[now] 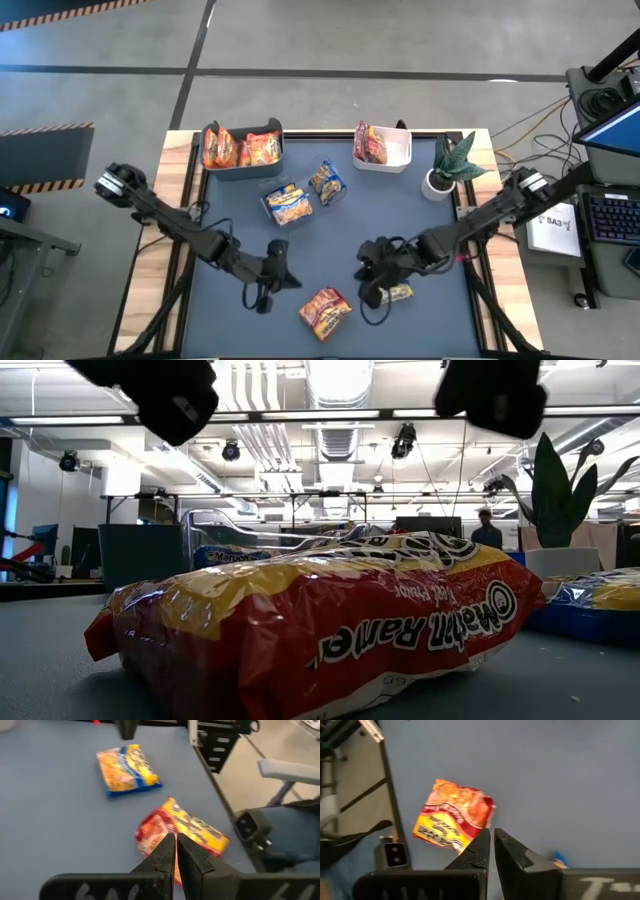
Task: Sort Maruchan noodles
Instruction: Put the red noodle pack into the white bin
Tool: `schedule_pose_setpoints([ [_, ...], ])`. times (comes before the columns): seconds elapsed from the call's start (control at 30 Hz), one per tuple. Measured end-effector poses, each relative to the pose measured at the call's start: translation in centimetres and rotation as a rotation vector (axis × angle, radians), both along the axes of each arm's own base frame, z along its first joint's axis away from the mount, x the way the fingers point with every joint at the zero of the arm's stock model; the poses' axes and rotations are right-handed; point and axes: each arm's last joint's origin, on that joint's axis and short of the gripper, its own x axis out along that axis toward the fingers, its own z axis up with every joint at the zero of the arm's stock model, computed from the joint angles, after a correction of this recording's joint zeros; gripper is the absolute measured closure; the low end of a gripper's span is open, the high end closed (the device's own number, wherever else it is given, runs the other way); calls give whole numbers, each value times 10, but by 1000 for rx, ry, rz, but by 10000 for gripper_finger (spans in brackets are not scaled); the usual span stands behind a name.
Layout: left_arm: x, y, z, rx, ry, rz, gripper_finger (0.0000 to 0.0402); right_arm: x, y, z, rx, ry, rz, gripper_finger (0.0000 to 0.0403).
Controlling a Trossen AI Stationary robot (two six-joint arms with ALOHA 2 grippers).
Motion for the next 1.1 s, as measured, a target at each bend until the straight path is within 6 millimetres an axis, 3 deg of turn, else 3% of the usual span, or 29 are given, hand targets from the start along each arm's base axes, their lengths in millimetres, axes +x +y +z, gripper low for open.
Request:
schedule_pose_setpoints([
  [0.23,8,-31,-23,-45,-51,-63,402,21,6,-19,88,-8,27,339],
  [0.43,18,-50,-53,-77,47,-43,402,28,10,-35,124,31,4,264],
  [0.6,34,-67,-66,-54,89,-49,402,36,15,-46,162,39,19,195],
  [0.87,38,-79,-62,52,185,-14,402,44,19,-66,193,83,60,108],
  [1.1,27,-91,-58,154,277,-29,402,49,14,-70,171,74,88,76],
])
